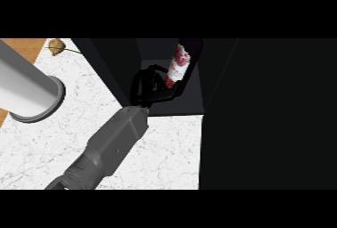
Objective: Pick up the wine, place it into the cabinet and close the cabinet
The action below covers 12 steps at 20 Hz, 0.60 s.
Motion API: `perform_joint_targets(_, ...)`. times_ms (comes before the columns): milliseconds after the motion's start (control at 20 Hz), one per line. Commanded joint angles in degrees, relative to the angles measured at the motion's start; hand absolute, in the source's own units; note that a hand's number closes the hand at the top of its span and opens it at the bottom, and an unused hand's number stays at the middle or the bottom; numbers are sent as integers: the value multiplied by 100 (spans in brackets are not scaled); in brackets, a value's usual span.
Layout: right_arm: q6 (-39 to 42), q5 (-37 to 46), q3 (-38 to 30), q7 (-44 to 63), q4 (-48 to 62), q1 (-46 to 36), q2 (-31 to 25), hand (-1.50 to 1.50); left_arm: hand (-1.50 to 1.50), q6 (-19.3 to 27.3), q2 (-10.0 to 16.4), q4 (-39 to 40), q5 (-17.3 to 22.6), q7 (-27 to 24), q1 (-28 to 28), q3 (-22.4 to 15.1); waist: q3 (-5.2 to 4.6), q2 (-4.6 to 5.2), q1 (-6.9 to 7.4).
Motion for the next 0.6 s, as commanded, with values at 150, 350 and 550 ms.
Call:
perform_joint_targets(150,-18,197,69,-160,259,-162,52,-150,150,109,0,613,75,282,-393,42,-1,23,-27)
perform_joint_targets(350,229,0,226,-232,-14,246,47,-150,150,-138,0,1060,17,0,-387,150,-1,48,-108)
perform_joint_targets(550,4,88,163,-20,5,-138,52,-150,150,-83,0,1088,61,-238,-391,243,-5,61,-134)
